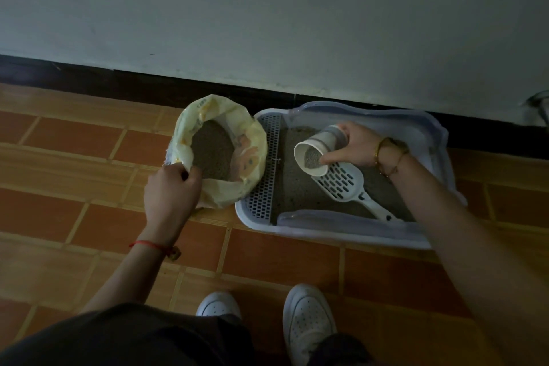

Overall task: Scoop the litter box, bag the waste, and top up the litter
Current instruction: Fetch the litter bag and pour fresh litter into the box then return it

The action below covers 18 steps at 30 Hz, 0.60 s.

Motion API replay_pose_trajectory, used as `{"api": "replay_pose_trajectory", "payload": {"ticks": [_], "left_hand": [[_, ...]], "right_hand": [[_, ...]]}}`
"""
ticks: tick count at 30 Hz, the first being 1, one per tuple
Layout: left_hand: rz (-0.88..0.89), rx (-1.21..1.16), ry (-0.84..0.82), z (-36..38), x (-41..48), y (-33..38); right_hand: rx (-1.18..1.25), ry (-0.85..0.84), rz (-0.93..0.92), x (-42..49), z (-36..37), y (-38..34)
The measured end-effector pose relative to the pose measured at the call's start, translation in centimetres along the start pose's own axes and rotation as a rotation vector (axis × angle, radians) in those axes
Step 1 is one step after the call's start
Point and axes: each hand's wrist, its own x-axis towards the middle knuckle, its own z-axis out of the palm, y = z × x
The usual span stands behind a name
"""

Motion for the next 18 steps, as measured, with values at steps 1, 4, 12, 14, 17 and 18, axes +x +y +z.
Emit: {"api": "replay_pose_trajectory", "payload": {"ticks": [1, 4, 12, 14, 17, 18], "left_hand": [[0.0, 0.0, -0.001, -0.02, -0.01, 0.02], [-0.001, 0.005, 0.0, 0.06, 0.04, -0.02], [0.002, 0.001, 0.005, -0.06, -0.16, 0.23], [0.011, 0.001, 0.007, -0.04, -0.21, 0.32], [0.011, -0.001, 0.008, -0.06, -0.23, 0.32], [0.007, -0.006, 0.007, -0.03, -0.21, 0.25]], "right_hand": [[-0.025, 0.015, -0.016, -0.07, -0.08, 0.0], [-0.045, -0.007, -0.064, -0.33, -0.07, -0.14], [-0.172, 0.068, -0.104, -0.15, 0.25, -0.11], [-0.157, 0.078, -0.117, 0.05, 0.2, 0.08], [-0.164, 0.078, -0.11, 0.14, 0.03, 0.33], [-0.149, 0.069, -0.099, 0.19, -0.06, 0.44]]}}
